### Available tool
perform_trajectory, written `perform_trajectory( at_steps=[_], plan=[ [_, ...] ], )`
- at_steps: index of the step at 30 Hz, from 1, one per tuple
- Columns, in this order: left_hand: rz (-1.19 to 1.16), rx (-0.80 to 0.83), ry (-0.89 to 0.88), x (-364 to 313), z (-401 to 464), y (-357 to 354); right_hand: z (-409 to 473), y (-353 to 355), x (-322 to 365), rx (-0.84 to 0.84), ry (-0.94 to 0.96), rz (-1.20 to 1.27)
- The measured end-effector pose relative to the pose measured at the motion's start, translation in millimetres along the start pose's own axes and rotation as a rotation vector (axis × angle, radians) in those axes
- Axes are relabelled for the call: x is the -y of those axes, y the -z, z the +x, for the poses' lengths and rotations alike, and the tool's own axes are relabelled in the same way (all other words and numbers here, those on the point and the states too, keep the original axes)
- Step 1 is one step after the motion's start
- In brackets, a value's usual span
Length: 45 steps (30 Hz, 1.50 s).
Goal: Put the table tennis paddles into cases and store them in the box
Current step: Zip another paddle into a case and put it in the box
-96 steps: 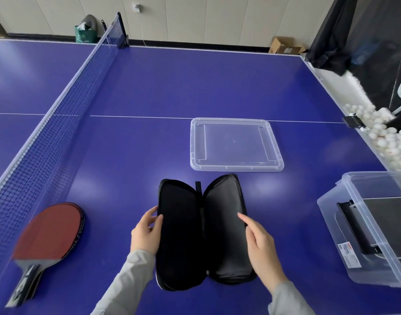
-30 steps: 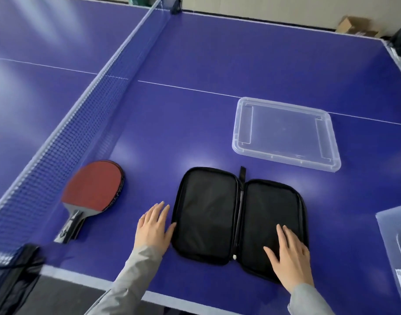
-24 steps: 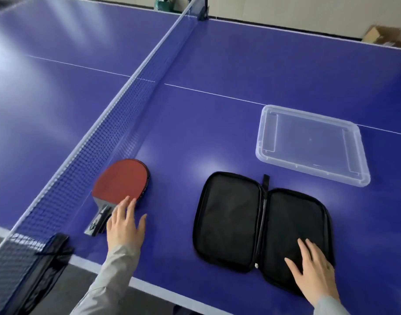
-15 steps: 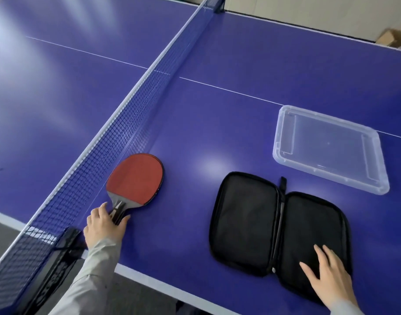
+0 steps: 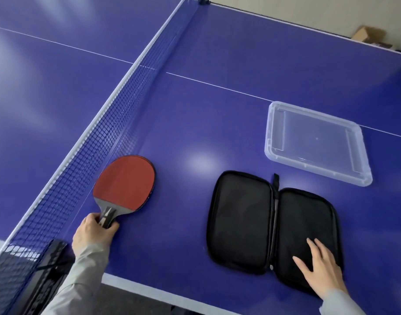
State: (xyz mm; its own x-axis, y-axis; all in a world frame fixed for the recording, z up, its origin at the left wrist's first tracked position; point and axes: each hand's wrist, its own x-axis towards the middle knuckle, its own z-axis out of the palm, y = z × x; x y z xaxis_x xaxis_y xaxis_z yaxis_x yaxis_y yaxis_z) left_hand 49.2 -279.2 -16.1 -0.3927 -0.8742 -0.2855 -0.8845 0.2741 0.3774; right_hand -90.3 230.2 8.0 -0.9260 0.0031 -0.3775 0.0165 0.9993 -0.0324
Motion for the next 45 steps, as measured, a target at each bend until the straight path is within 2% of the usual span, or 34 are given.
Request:
perform_trajectory(
  at_steps=[13, 25, 36, 45],
  plan=[
    [-0.159, -0.011, -0.009, -39, -50, -6, -6, -7, -11, -0.04, 0.017, 0.02],
    [-0.307, 0.079, -0.132, -137, -182, -60, -2, 2, -38, -0.061, 0.117, 0.06],
    [-0.265, 0.205, -0.156, -192, -331, -142, 5, 2, -109, -0.029, 0.22, 0.028],
    [-0.216, 0.228, -0.095, -221, -398, -190, 2, -12, -132, 0.019, 0.322, 0.069]
  ],
)
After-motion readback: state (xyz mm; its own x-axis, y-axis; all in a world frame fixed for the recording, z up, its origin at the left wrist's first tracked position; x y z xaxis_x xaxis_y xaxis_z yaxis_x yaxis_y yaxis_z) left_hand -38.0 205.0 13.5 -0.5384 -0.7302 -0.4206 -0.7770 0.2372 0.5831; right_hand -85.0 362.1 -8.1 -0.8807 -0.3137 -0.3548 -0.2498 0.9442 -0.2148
